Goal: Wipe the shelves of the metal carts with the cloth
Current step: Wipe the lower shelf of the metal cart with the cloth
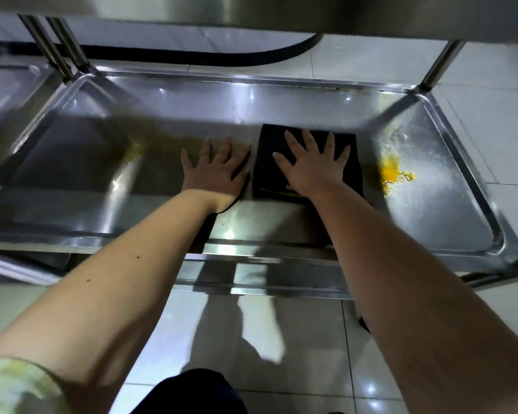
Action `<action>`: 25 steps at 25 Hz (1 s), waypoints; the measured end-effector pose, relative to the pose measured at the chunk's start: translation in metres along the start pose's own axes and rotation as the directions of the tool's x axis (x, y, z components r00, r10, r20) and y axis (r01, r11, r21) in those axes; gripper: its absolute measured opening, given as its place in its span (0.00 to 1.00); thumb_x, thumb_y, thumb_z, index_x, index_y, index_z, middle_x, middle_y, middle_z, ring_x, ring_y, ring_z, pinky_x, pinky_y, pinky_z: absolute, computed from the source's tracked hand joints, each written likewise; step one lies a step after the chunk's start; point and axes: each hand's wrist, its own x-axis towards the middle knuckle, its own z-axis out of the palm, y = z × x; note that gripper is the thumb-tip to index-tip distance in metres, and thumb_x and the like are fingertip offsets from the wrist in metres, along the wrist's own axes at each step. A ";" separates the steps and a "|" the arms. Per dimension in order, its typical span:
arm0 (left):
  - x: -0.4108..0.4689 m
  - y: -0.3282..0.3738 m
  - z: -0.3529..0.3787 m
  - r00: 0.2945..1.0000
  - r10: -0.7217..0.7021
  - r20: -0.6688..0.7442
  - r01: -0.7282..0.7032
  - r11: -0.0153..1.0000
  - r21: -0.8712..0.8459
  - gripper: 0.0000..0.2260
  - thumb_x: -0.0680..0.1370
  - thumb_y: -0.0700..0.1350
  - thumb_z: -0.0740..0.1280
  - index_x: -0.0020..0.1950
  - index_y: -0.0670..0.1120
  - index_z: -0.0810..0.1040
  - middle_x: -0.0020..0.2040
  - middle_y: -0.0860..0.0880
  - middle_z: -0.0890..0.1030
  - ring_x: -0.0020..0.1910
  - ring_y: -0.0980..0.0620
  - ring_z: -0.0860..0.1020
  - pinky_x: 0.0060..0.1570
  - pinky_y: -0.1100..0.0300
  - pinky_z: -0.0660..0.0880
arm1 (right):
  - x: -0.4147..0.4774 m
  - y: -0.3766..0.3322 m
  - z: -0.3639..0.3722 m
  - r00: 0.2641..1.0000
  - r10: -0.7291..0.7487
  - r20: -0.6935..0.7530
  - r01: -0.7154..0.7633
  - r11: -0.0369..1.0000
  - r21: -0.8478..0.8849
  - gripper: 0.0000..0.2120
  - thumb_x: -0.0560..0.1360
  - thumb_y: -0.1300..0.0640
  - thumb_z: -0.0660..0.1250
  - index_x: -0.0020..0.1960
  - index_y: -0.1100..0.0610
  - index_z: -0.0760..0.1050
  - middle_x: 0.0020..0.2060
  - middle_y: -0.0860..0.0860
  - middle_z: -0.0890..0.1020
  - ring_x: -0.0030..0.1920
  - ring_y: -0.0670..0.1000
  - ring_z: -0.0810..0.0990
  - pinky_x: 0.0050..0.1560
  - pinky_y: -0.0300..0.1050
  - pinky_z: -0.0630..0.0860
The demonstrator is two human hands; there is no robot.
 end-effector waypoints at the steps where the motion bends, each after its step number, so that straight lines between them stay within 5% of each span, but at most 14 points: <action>1: -0.001 0.000 -0.001 1.000 0.004 0.005 -0.004 1.000 0.003 0.24 0.82 0.61 0.47 0.77 0.66 0.46 0.80 0.55 0.43 0.78 0.41 0.42 0.70 0.30 0.40 | -0.014 0.003 -0.002 1.000 0.007 0.024 -0.007 1.000 -0.001 0.31 0.77 0.30 0.41 0.77 0.37 0.40 0.79 0.45 0.42 0.77 0.64 0.37 0.71 0.71 0.37; 7: 0.009 0.023 -0.016 0.992 0.009 -0.123 -0.028 0.988 -0.152 0.21 0.82 0.56 0.56 0.75 0.60 0.62 0.80 0.56 0.50 0.79 0.45 0.47 0.68 0.27 0.41 | -0.124 0.063 0.006 0.991 -0.121 0.053 0.125 0.989 -0.078 0.32 0.74 0.28 0.42 0.75 0.32 0.37 0.77 0.39 0.39 0.77 0.59 0.37 0.73 0.65 0.36; 11: 0.037 0.088 -0.008 0.983 0.181 0.002 -0.180 0.978 -0.103 0.24 0.81 0.62 0.50 0.78 0.61 0.55 0.80 0.54 0.49 0.79 0.45 0.44 0.70 0.29 0.41 | -0.138 0.126 -0.011 0.997 -0.053 0.061 0.057 0.995 -0.076 0.31 0.75 0.30 0.44 0.75 0.31 0.38 0.78 0.38 0.42 0.78 0.57 0.39 0.74 0.62 0.38; 15: 0.040 0.100 0.014 0.990 0.134 -0.033 -0.134 0.991 -0.006 0.27 0.80 0.66 0.46 0.79 0.62 0.48 0.80 0.54 0.45 0.79 0.43 0.43 0.68 0.29 0.39 | -0.135 0.127 -0.003 0.995 -0.066 0.079 0.076 0.989 -0.125 0.31 0.74 0.30 0.43 0.74 0.30 0.35 0.77 0.38 0.38 0.77 0.57 0.35 0.73 0.63 0.34; 19: 0.041 0.099 0.014 0.990 0.125 -0.059 -0.126 0.992 -0.018 0.28 0.80 0.66 0.47 0.78 0.63 0.46 0.80 0.54 0.40 0.78 0.43 0.40 0.68 0.30 0.38 | -0.068 0.137 -0.013 0.994 -0.071 0.086 0.074 0.997 -0.031 0.31 0.75 0.29 0.49 0.74 0.28 0.41 0.78 0.37 0.42 0.78 0.55 0.36 0.73 0.63 0.33; 25: 0.043 0.098 0.017 0.989 0.131 -0.063 -0.130 0.991 0.013 0.26 0.80 0.65 0.46 0.78 0.64 0.47 0.80 0.54 0.44 0.79 0.43 0.42 0.69 0.29 0.39 | 0.064 0.134 -0.018 0.997 0.064 -0.033 -0.066 0.995 -0.075 0.29 0.77 0.30 0.44 0.76 0.32 0.42 0.79 0.42 0.46 0.78 0.60 0.41 0.72 0.68 0.38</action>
